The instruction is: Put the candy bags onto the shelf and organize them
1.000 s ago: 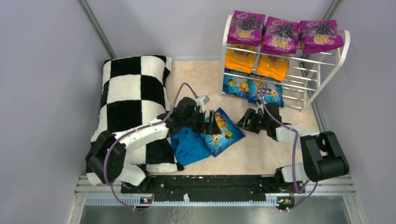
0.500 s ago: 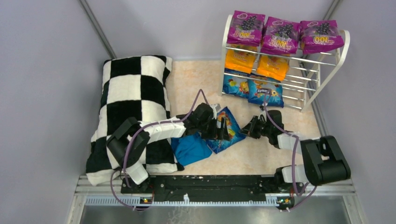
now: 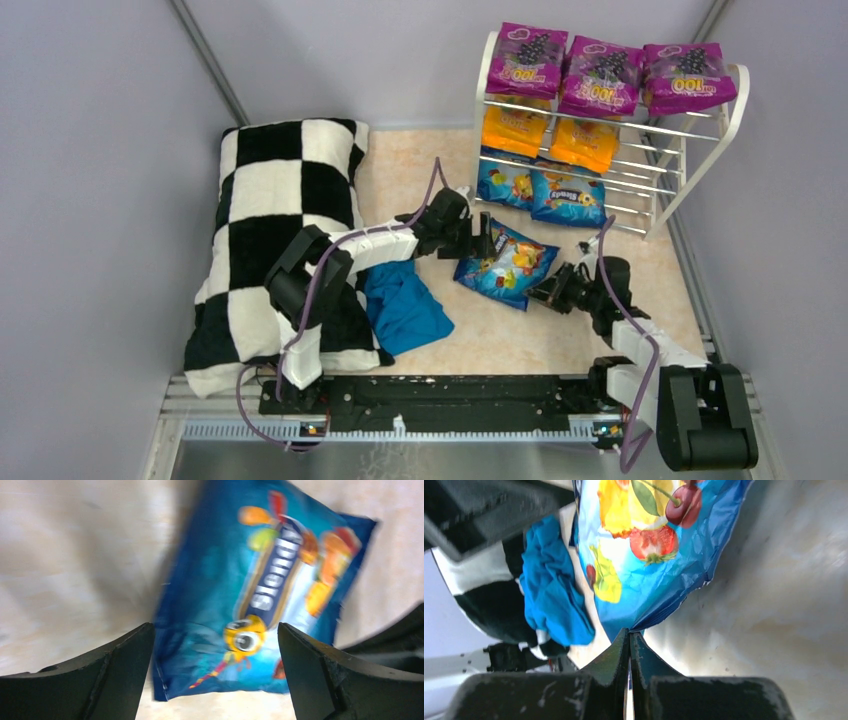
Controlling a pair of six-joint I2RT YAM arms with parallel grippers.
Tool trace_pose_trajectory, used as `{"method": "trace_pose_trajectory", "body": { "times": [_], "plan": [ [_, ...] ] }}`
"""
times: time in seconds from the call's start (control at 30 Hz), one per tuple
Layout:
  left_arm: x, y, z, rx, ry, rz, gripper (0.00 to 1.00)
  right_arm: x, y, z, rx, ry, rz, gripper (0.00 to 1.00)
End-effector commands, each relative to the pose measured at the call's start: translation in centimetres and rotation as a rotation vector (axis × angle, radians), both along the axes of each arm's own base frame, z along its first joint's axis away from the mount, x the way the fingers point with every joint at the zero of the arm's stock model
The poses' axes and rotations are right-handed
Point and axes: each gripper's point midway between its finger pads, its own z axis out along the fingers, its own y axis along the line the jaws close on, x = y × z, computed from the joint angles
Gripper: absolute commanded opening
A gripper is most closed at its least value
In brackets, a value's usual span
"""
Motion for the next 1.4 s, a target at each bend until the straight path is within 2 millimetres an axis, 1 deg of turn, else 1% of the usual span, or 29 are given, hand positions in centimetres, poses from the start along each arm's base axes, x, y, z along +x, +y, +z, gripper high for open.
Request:
{"method": "trace_pose_trajectory", "body": {
  "times": [0.0,0.03,0.1,0.17,0.23,0.27,0.37,0.47,0.5,0.57,0.63,0.73,0.77,0.83,0.93,0.97,1.03,1.07,1.13,1.17,1.2,1.27,1.3,1.37],
  "plan": [
    [0.3,3.4,1.2,0.122,-0.065,0.025,0.98,-2.2,2.6,1.7,0.093,-0.040,0.156,0.00],
    [-0.5,3.5,1.3,0.105,-0.050,0.011,0.98,-2.4,3.1,1.8,0.089,-0.052,0.174,0.00],
    [-3.1,3.5,1.1,0.026,0.014,-0.023,0.98,-2.5,3.8,2.3,0.082,-0.082,0.188,0.00],
    [-6.2,3.2,0.9,-0.085,0.100,-0.052,0.96,-2.1,4.3,2.7,0.080,-0.100,0.171,0.00],
    [-8.8,3.2,0.6,-0.153,0.160,-0.055,0.96,-1.6,4.6,3.3,0.108,-0.110,0.138,0.00],
    [-9.7,2.8,1.0,-0.178,0.166,-0.056,0.96,-1.2,4.6,3.6,0.123,-0.114,0.110,0.00],
    [-11.4,1.7,2.5,-0.265,0.187,-0.055,0.98,-0.5,4.8,4.4,0.160,-0.125,0.063,0.00],
    [-12.8,0.0,3.3,-0.407,0.286,-0.062,0.98,-0.4,5.2,5.2,0.183,-0.144,0.059,0.00],
    [-13.2,-0.2,3.2,-0.449,0.325,-0.050,0.98,-0.4,5.4,5.4,0.190,-0.148,0.064,0.00],
    [-12.7,-0.4,3.4,-0.514,0.367,0.027,0.98,-0.6,5.8,5.9,0.203,-0.163,0.083,0.00],
    [-12.0,-0.3,3.1,-0.532,0.400,0.109,0.98,-0.9,6.0,6.1,0.211,-0.171,0.101,0.00],
    [-11.6,-1.2,3.3,-0.595,0.469,0.160,0.99,-1.1,6.1,6.4,0.224,-0.189,0.104,0.00],
    [-11.5,-1.2,3.0,-0.601,0.495,0.178,0.98,-1.1,6.1,6.5,0.227,-0.193,0.103,0.00],
    [-11.2,-1.2,2.1,-0.608,0.531,0.222,0.94,-1.2,6.0,6.6,0.225,-0.201,0.102,0.00],
    [-10.4,-1.8,2.2,-0.653,0.531,0.227,0.81,-1.3,5.9,6.4,0.208,-0.203,0.106,0.00],
    [-10.3,-2.1,2.1,-0.656,0.535,0.225,0.73,-1.4,5.9,6.2,0.203,-0.202,0.108,0.00],
    [-10.0,-2.3,1.9,-0.663,0.532,0.224,0.53,-1.5,5.8,6.0,0.195,-0.196,0.109,0.00],
    [-9.9,-2.3,1.9,-0.666,0.521,0.225,0.46,-1.5,5.7,5.9,0.188,-0.193,0.103,0.00],
    [-9.6,-2.2,2.2,-0.668,0.495,0.224,0.36,-1.3,5.3,5.3,0.152,-0.172,0.085,0.00],
    [-9.5,-2.2,2.3,-0.665,0.482,0.219,0.33,-1.2,4.9,4.9,0.126,-0.155,0.066,0.00],
    [-9.4,-2.2,2.5,-0.665,0.475,0.211,0.30,-0.9,4.5,4.7,0.109,-0.144,0.044,0.02],
    [-9.5,-2.4,3.0,-0.681,0.498,0.183,0.23,-0.4,3.6,4.9,0.127,-0.141,0.007,0.14],
    [-9.7,-2.6,3.5,-0.707,0.519,0.169,0.19,-0.1,3.0,4.9,0.148,-0.135,-0.015,0.25],
    [-9.9,-2.9,4.4,-0.756,0.536,0.137,0.16,0.6,1.6,5.0,0.179,-0.129,-0.067,0.55]
  ]
}}
